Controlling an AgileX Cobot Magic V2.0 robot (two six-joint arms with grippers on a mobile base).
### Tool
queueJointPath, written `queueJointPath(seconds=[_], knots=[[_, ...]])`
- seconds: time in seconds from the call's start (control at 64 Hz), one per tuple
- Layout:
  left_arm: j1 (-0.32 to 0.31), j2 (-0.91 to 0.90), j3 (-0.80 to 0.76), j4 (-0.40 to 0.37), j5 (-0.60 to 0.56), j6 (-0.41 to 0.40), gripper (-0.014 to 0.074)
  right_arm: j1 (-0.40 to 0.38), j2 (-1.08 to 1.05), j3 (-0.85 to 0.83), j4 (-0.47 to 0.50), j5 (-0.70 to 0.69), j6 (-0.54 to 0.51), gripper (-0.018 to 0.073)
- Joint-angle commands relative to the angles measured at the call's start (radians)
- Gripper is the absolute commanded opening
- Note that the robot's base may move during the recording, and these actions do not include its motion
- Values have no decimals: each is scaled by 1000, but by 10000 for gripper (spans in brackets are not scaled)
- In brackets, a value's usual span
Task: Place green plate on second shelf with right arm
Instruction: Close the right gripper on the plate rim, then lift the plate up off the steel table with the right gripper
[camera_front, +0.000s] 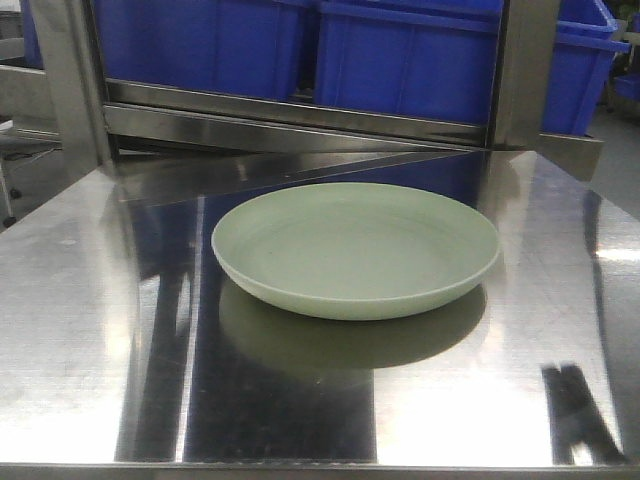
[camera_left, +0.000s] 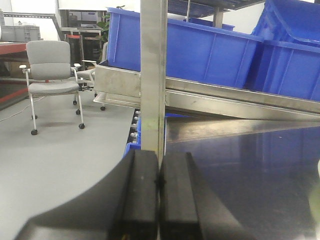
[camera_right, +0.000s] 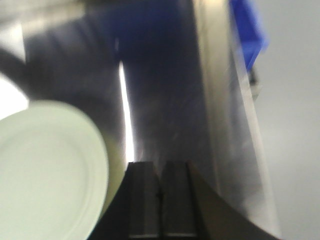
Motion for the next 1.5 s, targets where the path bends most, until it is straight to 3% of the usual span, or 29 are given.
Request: queueJointPath(seconds=[0.0, 0.125, 0.187, 0.39, 0.765, 1.202, 1.483], knots=[[-6, -18, 42, -6, -82, -1, 130, 42, 69, -83, 32, 9, -25, 152], [-6, -18, 42, -6, -82, -1, 130, 84, 158, -121, 79, 57, -25, 398], [-6, -18, 42, -6, -82, -1, 130, 88, 190, -123, 116, 63, -25, 478], [-6, -18, 42, -6, -82, -1, 130, 100, 257, -123, 156, 110, -29, 475], [-6, -18, 42, -6, -82, -1, 130, 182, 329, -123, 227, 36, -36, 475], [-6, -18, 42, -6, -82, -1, 130, 182, 425, -123, 283, -46, -36, 440], [-6, -18, 42, -6, -82, -1, 130, 181, 468, -123, 291, -67, -36, 109]])
